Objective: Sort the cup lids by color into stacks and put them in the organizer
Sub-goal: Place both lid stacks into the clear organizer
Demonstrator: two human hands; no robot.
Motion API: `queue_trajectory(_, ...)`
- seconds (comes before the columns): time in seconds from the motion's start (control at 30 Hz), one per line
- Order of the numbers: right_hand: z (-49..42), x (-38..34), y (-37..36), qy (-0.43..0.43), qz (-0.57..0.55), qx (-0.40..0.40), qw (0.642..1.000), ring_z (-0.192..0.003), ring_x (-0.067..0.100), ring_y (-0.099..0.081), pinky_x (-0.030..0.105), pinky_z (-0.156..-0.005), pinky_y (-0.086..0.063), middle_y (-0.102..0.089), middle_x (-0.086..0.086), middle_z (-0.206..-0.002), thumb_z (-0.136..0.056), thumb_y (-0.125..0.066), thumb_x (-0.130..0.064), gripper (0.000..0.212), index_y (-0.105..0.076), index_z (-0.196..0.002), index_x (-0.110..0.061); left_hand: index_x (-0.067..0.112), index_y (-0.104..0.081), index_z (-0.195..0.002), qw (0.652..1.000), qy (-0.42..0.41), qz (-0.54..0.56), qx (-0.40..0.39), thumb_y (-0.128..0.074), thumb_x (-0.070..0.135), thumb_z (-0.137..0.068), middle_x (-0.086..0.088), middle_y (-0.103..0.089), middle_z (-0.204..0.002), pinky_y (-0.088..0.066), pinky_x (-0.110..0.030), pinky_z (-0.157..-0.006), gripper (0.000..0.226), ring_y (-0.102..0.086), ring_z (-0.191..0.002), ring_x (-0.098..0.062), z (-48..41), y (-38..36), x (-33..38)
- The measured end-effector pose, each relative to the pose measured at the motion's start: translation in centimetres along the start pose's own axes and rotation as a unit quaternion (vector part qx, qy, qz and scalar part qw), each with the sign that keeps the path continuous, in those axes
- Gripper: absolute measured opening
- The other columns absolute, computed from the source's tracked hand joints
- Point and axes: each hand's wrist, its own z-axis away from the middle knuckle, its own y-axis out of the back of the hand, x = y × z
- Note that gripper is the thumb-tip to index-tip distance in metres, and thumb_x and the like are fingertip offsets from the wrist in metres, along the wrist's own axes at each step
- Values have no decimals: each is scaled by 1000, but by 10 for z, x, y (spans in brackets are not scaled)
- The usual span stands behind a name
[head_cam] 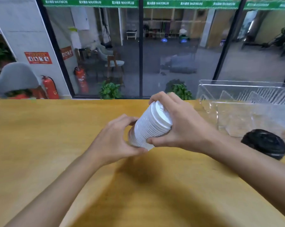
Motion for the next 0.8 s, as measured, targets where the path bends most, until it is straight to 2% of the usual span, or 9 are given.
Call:
queue_trajectory(0.13,-18,-2,27,-39,-27,-37,998,-103,12,-50,43,-92,-52,-46,-12,-117,-63,-91,-46,84,-43,-131,-45,34,-65,-131,999,34,24,-35,-99,43,-60,24,-63,-115,-36,-2,-89,79,-54,-111,12,-22,18,17)
queue_trajectory(0.27,-28,-11,74,-79,-33,-66,994,-106,18,-55,46,-88,-55,-45,-9,-122,-62,-85,-53,82,-40,-130,-48,36,-61,-132,993,78,52,-71,-94,48,-67,23,-60,-119,-37,-1,-88,74,-49,-112,17,-45,40,56)
queue_trajectory(0.4,-25,-13,122,-100,-22,-82,991,-104,18,-54,45,-91,-54,-42,-9,-121,-61,-82,-51,82,-39,-131,-46,35,-58,-133,986,104,69,-106,-95,45,-67,24,-57,-124,-39,-3,-86,77,-51,-113,9,-69,47,101)
queue_trajectory(0.57,-9,2,178,-139,-26,-69,987,-105,18,-53,43,-89,-55,-42,-9,-121,-55,-77,-55,85,-40,-130,-45,37,-57,-133,984,92,76,-130,-93,48,-64,24,-57,-122,-39,-3,-82,78,-49,-110,7,-102,36,151)
queue_trajectory(0.67,4,17,203,-150,-16,-56,987,-101,18,-53,41,-89,-53,-42,-9,-119,-56,-76,-53,84,-42,-131,-41,36,-59,-132,983,84,79,-144,-93,49,-60,25,-57,-120,-42,-12,-85,81,-55,-113,1,-122,21,175)
queue_trajectory(0.8,26,45,226,-175,-6,-47,983,-100,16,-49,31,-84,-50,-42,-7,-119,-61,-82,-40,83,-44,-135,-37,36,-57,-137,981,69,75,-166,-91,46,-59,21,-60,-128,-50,-31,-98,86,-60,-120,-7,-145,-7,205)
